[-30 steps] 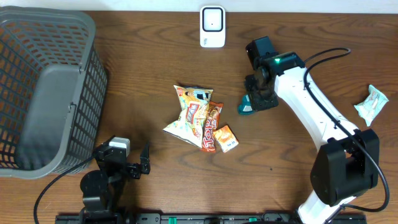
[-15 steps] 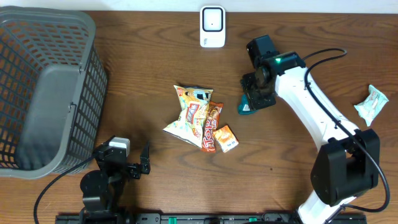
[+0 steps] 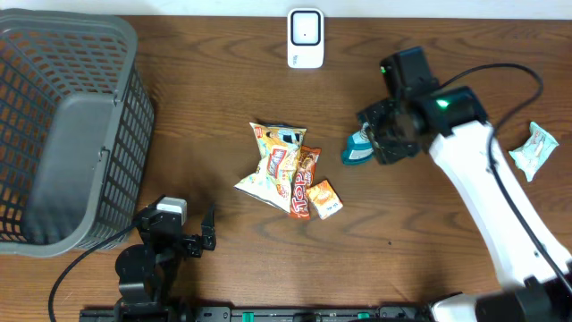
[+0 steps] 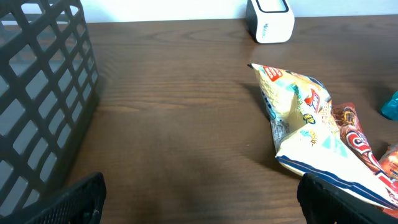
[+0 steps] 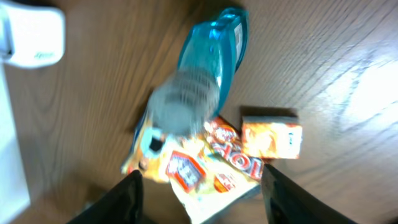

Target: Scan the item barcode

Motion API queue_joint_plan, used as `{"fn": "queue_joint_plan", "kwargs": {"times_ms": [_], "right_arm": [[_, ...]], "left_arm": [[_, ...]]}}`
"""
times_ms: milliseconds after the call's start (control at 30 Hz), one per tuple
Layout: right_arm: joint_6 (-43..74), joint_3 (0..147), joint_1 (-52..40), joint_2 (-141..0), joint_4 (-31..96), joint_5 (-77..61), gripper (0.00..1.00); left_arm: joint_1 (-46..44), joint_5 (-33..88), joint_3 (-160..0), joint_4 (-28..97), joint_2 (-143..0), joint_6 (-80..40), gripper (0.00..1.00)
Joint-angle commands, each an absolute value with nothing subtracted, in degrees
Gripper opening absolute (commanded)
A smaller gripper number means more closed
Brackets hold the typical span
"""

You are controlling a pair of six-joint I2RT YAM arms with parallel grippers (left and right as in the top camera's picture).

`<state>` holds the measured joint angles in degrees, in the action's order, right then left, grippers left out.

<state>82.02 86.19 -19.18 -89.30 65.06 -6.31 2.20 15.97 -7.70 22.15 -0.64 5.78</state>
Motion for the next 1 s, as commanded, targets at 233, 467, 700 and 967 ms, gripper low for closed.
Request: {"fn": "queue_joint_plan", "kwargs": {"times_ms": [233,467,700,967], "right_arm": [[19.0,87.2,-18.8,-82.5,63.4,6.9,0.86],[-15.8,87.0,-18.8,-85.7,63.0,2.7,0.99],[-42.3,87.0,-18.2,-88.5,65.8,-6.8,0.95],[-45.1,87.0,-14.9,-89.3,63.6,-8.9,0.98]], "left_arm": [[2.3,15.8,-6.9,23.4,-0.6,5.3,0.98],[2.3,15.8,-6.9,23.4,-0.6,5.3,0.98],[2.3,15.8,-6.9,23.4,-0.6,5.3,0.98],[2.3,15.8,-6.9,23.4,-0.6,5.3,0.98]]}}
